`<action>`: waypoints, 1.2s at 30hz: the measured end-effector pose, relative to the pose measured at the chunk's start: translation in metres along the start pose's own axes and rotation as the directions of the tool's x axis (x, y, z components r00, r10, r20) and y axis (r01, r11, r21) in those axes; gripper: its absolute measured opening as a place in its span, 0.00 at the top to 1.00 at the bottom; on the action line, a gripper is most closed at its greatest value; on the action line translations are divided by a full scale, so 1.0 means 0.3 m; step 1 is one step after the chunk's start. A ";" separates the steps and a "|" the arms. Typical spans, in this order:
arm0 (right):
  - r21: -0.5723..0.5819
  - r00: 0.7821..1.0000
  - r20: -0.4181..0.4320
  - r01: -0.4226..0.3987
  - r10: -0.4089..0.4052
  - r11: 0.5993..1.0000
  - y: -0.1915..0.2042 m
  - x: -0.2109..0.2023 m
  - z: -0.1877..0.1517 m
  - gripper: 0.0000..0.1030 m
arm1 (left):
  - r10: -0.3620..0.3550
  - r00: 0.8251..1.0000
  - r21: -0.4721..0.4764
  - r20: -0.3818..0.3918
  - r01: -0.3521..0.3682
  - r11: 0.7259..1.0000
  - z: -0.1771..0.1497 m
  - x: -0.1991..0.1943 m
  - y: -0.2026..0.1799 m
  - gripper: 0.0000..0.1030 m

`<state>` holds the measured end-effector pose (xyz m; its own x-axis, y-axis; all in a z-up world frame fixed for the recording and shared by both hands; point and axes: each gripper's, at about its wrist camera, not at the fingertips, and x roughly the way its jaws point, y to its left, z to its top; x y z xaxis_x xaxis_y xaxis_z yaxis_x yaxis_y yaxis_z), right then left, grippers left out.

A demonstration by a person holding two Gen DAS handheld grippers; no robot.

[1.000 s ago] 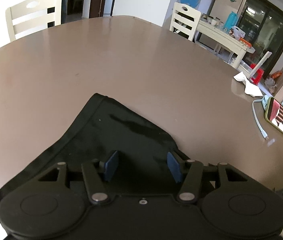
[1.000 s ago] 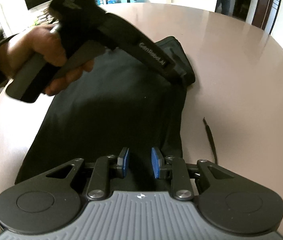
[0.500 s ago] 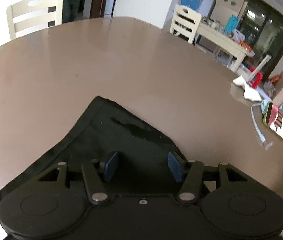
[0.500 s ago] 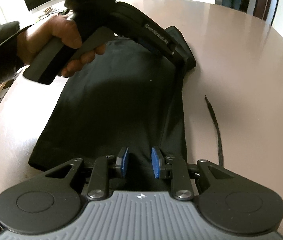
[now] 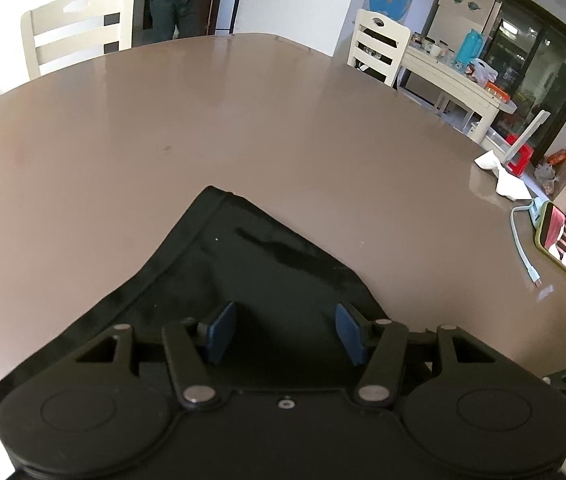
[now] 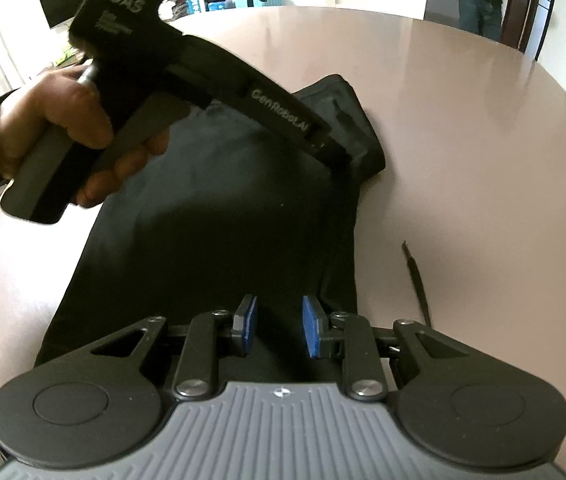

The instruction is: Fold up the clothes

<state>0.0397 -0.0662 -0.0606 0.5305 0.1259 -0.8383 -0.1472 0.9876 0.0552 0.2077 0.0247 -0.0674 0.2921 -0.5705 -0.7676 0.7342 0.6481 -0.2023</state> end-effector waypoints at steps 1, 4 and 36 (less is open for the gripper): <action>-0.003 1.000 -0.001 0.000 0.000 1.000 0.002 -0.004 -0.006 0.75 | 0.000 1.000 0.001 0.000 0.000 1.000 0.001 0.001 0.000 0.47; -0.008 1.000 -0.008 -0.008 0.008 1.000 0.009 -0.022 -0.030 0.75 | 0.003 1.000 0.004 0.001 -0.003 1.000 0.001 0.003 -0.003 0.47; 0.121 0.997 0.056 0.043 -0.051 0.992 -0.056 -0.145 -0.138 0.47 | 0.026 1.000 -0.020 0.013 -0.026 0.999 -0.026 -0.057 -0.021 0.32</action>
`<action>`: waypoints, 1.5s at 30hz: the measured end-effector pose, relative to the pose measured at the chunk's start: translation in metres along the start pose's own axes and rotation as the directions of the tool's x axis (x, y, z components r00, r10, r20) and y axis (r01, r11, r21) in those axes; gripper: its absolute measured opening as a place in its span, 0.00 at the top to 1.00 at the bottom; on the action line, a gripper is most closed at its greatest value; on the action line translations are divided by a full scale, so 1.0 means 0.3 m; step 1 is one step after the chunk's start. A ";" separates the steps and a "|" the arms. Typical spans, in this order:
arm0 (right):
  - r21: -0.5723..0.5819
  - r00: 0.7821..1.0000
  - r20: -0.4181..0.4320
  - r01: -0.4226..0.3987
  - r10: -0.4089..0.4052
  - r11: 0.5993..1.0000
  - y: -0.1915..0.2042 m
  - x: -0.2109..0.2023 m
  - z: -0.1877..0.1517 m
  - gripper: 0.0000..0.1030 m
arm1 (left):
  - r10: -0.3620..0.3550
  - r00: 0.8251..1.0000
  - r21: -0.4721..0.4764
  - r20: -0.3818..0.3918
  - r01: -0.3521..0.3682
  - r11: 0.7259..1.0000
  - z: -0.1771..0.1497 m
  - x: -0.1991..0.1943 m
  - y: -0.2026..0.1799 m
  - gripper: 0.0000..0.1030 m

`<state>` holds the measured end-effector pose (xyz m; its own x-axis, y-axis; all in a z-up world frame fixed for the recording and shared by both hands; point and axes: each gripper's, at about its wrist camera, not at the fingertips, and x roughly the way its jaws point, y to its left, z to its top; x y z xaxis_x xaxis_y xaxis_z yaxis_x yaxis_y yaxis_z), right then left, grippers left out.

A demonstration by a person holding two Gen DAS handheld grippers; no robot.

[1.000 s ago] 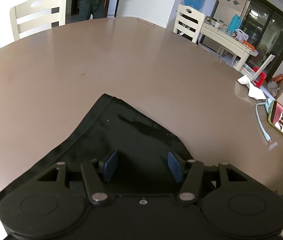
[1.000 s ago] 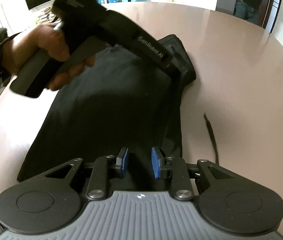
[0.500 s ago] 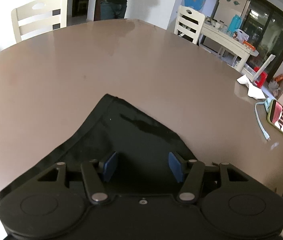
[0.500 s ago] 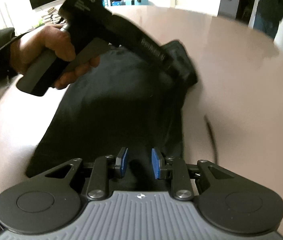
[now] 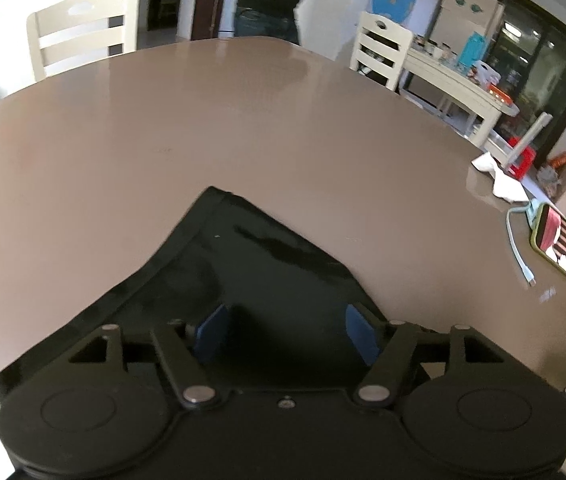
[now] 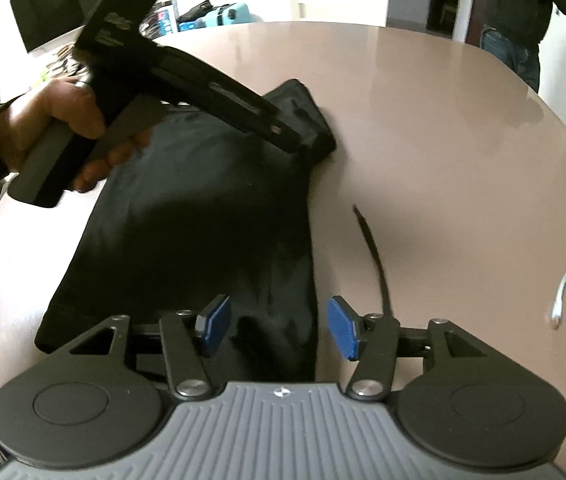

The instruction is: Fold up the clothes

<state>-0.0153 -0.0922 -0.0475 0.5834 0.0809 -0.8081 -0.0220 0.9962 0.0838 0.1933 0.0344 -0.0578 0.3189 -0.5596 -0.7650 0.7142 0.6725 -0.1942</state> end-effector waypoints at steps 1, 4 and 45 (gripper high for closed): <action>0.009 1.000 -0.002 -0.006 0.006 1.000 -0.004 -0.002 -0.007 0.47 | 0.008 1.000 0.000 -0.001 -0.008 1.000 -0.003 -0.005 0.000 0.31; 0.017 1.000 0.000 -0.014 0.014 1.000 -0.007 -0.006 -0.019 0.47 | 0.019 1.000 0.002 0.000 -0.019 1.000 0.000 -0.010 -0.013 0.30; -0.021 0.983 0.065 -0.171 0.172 0.985 -0.306 -0.186 -0.065 0.74 | 0.325 0.943 -0.068 0.072 -0.320 0.945 0.135 -0.057 -0.166 0.19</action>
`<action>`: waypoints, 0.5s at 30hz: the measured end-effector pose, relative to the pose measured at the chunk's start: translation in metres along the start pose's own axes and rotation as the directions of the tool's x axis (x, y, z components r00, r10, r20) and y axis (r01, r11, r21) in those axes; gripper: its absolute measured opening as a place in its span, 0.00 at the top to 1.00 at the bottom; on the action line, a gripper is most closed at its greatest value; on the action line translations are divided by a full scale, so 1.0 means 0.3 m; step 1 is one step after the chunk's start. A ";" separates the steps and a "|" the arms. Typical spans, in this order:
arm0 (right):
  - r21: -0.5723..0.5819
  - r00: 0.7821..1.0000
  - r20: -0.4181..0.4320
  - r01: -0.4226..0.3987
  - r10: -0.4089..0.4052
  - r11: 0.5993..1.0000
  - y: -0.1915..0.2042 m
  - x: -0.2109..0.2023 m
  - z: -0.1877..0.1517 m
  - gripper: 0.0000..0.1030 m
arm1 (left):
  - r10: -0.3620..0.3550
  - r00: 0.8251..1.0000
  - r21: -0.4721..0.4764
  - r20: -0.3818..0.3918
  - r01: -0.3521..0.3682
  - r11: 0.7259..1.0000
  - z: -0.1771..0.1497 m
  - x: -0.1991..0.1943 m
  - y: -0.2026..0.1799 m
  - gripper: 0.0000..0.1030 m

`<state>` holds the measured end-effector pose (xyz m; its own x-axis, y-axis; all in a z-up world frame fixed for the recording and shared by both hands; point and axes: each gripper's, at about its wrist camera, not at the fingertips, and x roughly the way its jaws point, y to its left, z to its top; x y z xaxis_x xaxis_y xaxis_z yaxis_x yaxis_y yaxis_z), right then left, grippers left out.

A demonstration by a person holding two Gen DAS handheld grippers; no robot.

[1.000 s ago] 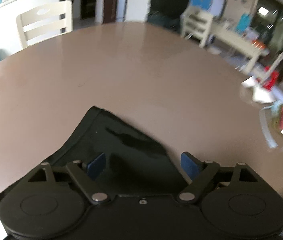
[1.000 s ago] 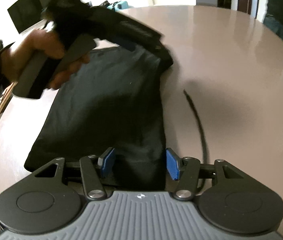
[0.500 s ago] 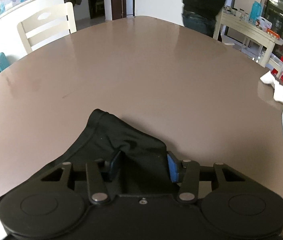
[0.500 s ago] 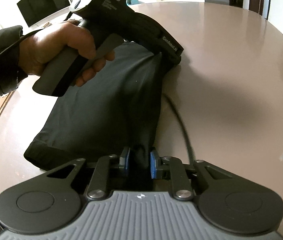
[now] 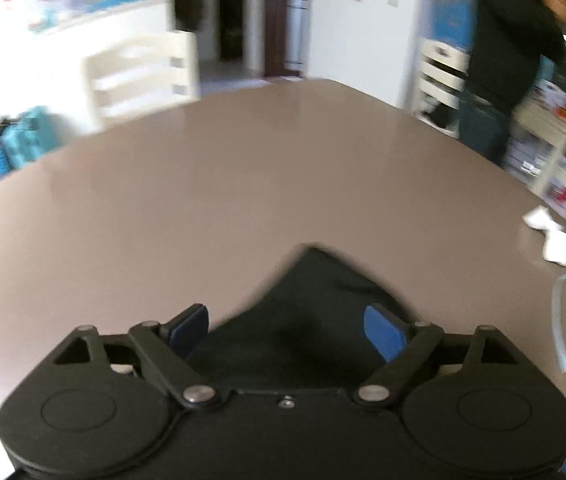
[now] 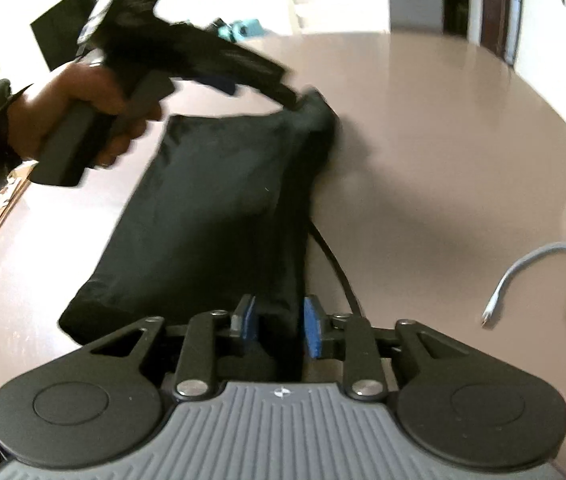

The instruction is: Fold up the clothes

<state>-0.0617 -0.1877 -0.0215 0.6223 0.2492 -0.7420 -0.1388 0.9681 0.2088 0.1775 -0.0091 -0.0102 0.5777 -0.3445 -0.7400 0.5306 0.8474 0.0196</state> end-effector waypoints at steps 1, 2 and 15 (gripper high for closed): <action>0.003 0.999 -0.007 -0.036 0.036 0.999 0.005 -0.003 -0.005 0.77 | 0.023 1.000 -0.012 -0.008 -0.023 1.000 -0.018 -0.027 0.046 0.22; 0.000 0.998 -0.010 -0.056 0.056 0.998 0.011 -0.004 -0.008 0.79 | 0.038 0.999 -0.024 -0.017 -0.039 0.999 -0.034 -0.046 0.080 0.26; -0.187 0.965 -0.132 -0.248 0.226 0.950 0.298 0.145 0.060 0.82 | -0.038 0.999 -0.112 -0.014 0.036 0.993 -0.188 -0.127 0.160 0.46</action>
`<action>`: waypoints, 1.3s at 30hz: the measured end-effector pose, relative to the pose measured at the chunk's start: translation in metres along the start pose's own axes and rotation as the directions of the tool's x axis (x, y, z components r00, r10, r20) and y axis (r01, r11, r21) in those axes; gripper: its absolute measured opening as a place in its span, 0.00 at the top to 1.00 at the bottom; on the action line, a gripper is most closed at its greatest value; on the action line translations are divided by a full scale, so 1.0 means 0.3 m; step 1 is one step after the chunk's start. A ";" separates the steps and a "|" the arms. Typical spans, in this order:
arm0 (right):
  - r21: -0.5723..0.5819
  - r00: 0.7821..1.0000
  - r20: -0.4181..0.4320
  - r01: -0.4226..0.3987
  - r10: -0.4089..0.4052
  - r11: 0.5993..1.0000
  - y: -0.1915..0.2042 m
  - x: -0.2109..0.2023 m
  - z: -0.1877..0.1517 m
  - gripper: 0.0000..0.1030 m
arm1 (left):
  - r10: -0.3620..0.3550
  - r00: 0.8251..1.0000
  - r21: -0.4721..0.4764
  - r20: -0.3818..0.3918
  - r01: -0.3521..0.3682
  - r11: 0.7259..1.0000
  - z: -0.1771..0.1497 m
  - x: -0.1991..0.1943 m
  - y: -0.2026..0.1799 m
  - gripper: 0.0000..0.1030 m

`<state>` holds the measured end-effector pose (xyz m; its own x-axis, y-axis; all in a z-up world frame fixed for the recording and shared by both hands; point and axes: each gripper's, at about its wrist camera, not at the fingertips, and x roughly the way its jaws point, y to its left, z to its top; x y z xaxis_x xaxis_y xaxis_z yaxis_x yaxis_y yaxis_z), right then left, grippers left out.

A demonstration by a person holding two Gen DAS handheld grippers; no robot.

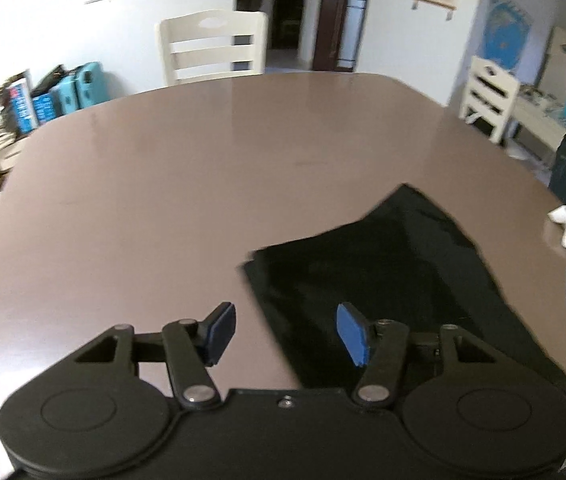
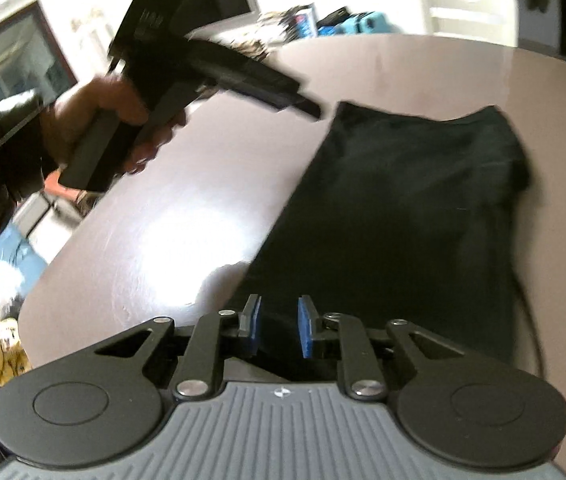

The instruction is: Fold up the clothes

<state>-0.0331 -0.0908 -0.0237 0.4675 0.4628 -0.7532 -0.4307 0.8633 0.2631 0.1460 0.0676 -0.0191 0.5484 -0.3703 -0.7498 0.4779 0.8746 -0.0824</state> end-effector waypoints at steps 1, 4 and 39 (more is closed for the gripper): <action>-0.008 1.000 -0.005 0.005 -0.005 1.000 0.011 0.007 0.003 0.82 | -0.014 1.000 0.011 -0.001 0.014 1.000 0.000 0.013 -0.020 0.46; 0.007 0.999 -0.020 0.027 -0.027 1.000 0.022 0.023 0.013 0.81 | -0.043 0.999 0.042 -0.021 0.043 0.998 0.009 0.083 -0.072 0.46; 0.215 0.928 -0.015 0.366 -0.372 0.905 -0.180 -0.022 0.009 0.82 | -0.235 0.959 0.278 -0.157 0.272 0.922 0.104 0.355 -0.433 0.68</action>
<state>-0.0108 -0.1399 -0.0313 0.5823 0.1054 -0.8061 -0.0529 0.9944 0.0918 0.1637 -0.0950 -0.0677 0.3060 -0.5119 -0.8027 0.7798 0.6184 -0.0971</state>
